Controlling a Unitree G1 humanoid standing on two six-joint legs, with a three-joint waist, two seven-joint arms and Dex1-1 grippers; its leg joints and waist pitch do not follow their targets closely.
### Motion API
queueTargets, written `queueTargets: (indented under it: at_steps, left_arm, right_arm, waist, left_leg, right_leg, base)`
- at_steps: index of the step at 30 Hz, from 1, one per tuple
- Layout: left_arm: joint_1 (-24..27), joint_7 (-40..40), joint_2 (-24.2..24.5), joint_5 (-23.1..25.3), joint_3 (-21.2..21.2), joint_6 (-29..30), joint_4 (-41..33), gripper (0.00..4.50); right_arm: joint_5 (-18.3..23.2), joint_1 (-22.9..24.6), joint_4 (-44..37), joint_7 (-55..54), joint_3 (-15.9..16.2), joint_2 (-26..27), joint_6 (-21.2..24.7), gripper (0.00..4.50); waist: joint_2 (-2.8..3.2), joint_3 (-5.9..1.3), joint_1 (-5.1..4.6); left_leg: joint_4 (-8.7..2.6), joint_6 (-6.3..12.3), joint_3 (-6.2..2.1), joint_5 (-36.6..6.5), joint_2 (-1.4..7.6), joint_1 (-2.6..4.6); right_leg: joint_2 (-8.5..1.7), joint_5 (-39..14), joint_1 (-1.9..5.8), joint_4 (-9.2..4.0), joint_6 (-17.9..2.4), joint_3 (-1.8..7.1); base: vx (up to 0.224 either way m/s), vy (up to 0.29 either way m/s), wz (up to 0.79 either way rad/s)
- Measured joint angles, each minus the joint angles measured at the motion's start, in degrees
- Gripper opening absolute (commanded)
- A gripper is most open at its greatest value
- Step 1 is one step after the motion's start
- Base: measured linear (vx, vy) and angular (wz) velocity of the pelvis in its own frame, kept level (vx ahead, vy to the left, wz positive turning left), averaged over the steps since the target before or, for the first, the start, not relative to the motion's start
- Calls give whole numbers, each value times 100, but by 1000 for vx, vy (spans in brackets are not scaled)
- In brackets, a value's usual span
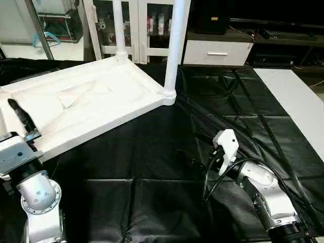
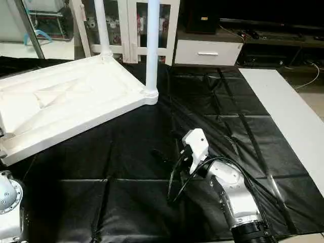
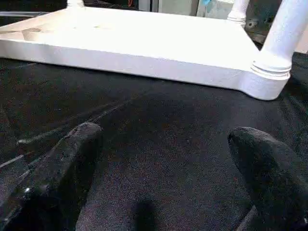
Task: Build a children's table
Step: Rotate leg to tighten, then rotate table base
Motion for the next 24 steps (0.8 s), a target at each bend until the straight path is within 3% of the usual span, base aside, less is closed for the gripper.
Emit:
queueTargets:
  at_steps: [4,14,18,24]
  left_arm:
    - [0,415,-51,250,103,221,-63,449]
    - [-17,600,-54,328,222,509,-124,449]
    - [-228,368,78,-327,230,694,250,449]
    - [-648,136,477,-708,421,924,1196,449]
  right_arm:
    - [0,0,0,13,0,-1,-1,450]
    - [0,0,0,24,0,-19,-1,450]
    - [1,2,0,23,0,-20,0,450]
    - [2,4,-2,21,3,-11,0,450]
  waist:
    - [-1,0,-6]
    - [-2,-1,1]
    - [-1,-1,21]
    - [1,-1,22]
  left_leg:
    - [0,0,-3,0,0,0]
    - [0,0,-4,0,0,-1]
    - [0,0,-5,0,0,0]
    - [2,0,-7,0,-1,0]
  right_leg:
    - [1,-5,0,0,10,-2]
    - [2,-3,0,0,8,-2]
    - [2,-3,0,1,8,-3]
    - [3,16,1,1,-11,-2]
  base:
    - [0,0,0]
    - [0,0,0]
    - [0,0,0]
    - [0,0,0]
